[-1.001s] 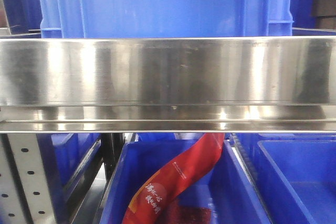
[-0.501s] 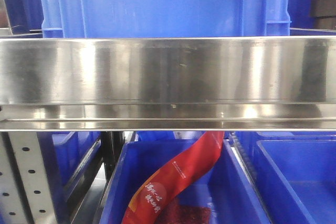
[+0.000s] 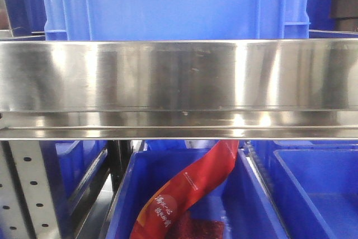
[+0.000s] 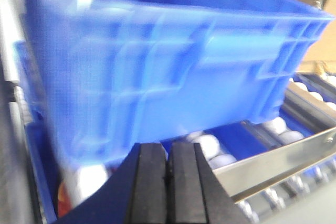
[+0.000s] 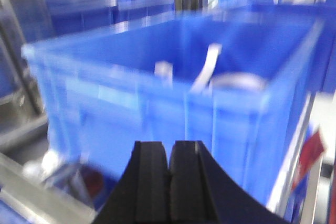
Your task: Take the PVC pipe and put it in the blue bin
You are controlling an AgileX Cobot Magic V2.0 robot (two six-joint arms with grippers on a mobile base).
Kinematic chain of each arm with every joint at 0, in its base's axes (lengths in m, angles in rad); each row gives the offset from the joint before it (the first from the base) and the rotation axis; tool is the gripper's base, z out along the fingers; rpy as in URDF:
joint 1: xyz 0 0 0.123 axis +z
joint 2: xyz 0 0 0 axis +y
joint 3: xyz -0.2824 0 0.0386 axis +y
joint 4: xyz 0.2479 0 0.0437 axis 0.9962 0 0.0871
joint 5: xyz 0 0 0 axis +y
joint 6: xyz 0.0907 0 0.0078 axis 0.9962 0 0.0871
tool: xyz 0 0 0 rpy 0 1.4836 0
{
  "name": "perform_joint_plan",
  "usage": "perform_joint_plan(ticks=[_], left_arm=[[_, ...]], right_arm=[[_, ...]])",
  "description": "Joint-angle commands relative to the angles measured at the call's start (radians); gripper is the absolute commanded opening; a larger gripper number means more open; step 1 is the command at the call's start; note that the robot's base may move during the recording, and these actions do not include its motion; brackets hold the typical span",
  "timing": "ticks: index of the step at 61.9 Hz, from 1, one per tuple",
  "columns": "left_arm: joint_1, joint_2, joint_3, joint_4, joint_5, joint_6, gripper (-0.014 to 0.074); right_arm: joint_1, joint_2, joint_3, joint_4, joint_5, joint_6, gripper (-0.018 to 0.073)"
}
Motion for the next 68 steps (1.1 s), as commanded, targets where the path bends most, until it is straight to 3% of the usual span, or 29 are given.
perform_joint_plan(ticks=[1,26,48,57,63,68], left_arm=[[0.000,-0.069,0.043,-0.020,-0.079,-0.001,-0.0111],[0.000,-0.199,0.052,-0.012,-0.198,-0.001,-0.0111],[0.000,-0.199,0.052,-0.012,-0.202,-0.001,-0.0111],[0.000,-0.199,0.052,-0.012,-0.202,-0.001,-0.0111],[0.000,-0.199,0.052,-0.012,-0.202,-0.001,-0.0111],[0.000,-0.199,0.052,-0.012,-0.202,-0.001,-0.0111]], right_arm=[[0.000,-0.035,0.018,0.013,-0.003,-0.003,-0.0167],[0.000,-0.050,0.019,0.029,-0.003,-0.003,-0.0167],[0.000,-0.053,0.023,0.029,-0.009,-0.003,-0.0167],[0.000,-0.084,0.046,0.019,-0.114,-0.003,-0.0167],[-0.002,-0.133,0.109,-0.078,-0.199,-0.003,-0.0167],[-0.029,-0.189,0.180,-0.086,-0.290,-0.003,-0.0167]])
